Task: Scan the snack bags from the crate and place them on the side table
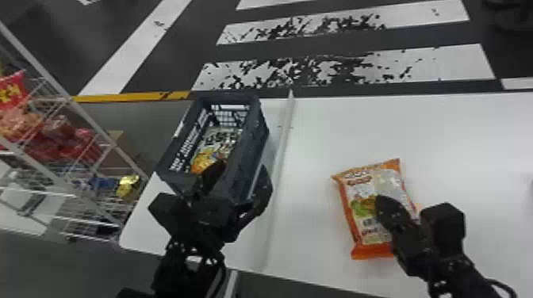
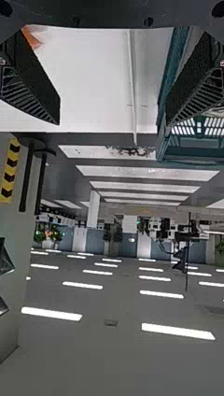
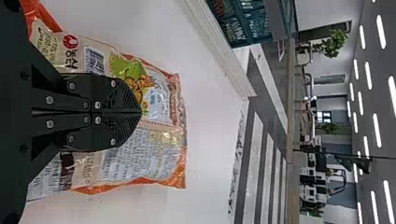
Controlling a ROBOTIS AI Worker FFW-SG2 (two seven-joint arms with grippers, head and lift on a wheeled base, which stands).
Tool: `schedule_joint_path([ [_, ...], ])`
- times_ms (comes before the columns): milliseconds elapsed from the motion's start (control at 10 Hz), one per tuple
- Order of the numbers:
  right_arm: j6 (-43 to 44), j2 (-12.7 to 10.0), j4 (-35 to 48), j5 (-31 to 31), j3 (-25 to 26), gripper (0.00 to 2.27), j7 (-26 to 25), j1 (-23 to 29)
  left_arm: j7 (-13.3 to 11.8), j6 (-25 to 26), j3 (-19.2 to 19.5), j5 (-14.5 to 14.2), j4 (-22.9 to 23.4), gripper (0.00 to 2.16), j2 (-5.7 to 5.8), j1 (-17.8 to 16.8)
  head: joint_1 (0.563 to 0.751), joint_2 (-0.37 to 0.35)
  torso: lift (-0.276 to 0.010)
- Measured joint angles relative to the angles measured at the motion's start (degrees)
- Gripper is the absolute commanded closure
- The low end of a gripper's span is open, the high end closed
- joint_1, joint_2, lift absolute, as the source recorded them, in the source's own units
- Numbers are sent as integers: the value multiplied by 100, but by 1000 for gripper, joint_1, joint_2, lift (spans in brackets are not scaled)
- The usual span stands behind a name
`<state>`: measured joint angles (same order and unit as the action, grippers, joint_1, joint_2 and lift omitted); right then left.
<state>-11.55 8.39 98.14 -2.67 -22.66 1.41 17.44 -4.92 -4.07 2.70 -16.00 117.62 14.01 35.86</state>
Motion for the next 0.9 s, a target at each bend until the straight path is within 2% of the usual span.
schedule_joint_path([
  [200, -143, 57, 712, 29, 5, 2243, 49, 247, 0, -103, 1, -8, -3, 29, 3, 0, 695, 295, -81],
  [400, -193, 65, 820, 85, -264, 2243, 113, 287, 0, -140, 2, -25, -19, 29, 19, -8, 695, 337, -81],
  [900, -264, 5, -178, 127, -866, 2243, 210, -406, 0, -141, 2, -26, -37, 33, 31, -5, 695, 350, -81],
])
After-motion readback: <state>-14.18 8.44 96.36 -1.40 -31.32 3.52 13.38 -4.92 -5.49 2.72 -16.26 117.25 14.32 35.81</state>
